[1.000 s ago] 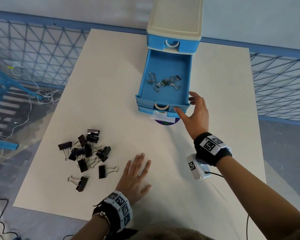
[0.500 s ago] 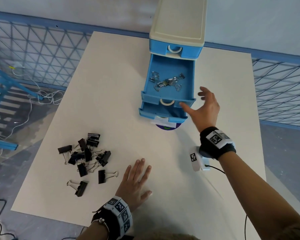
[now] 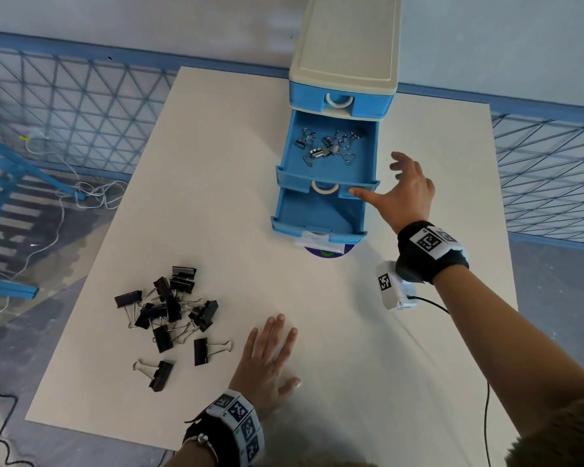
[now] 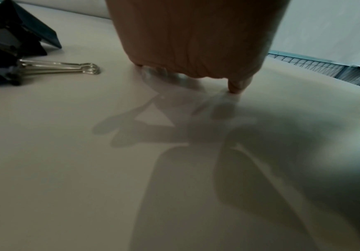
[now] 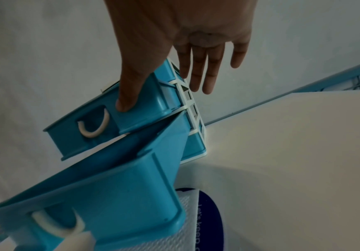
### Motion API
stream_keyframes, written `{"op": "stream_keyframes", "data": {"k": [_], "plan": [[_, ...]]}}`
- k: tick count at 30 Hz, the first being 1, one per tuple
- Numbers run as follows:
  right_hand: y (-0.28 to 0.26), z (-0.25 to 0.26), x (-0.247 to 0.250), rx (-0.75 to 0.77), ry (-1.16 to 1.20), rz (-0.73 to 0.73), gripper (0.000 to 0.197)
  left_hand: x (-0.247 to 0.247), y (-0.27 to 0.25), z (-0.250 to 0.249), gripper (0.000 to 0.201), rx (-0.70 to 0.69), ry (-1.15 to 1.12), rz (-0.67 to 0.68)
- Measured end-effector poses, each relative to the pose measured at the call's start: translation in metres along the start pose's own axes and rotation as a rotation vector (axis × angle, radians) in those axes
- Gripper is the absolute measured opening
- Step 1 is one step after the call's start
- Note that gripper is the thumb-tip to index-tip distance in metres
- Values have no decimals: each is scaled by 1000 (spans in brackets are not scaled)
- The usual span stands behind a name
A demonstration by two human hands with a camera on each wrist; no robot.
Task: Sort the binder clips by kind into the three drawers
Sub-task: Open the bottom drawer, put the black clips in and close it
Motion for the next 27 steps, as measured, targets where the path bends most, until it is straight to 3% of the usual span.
{"op": "stream_keyframes", "data": {"k": [11,22,27], "plan": [[35,0,7,-39,16,27,89,1,0,0,83,7,39,32],[97,19,14,-111,-30,-31,69,-6,3,2,88,-23,7,21],[101,13,16,-122,-50,-38,69,-5,3,1,89,-38,-5,-15]]}}
Point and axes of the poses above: each hand's wrist, its own y-axis towards the middle knuckle, its own x-axis out of the back of the hand, z = x × y, the point moved 4 cm from there along y, towards the middle knuckle, and after that the axes turned 15 degrees about z, right-handed, at the moved point
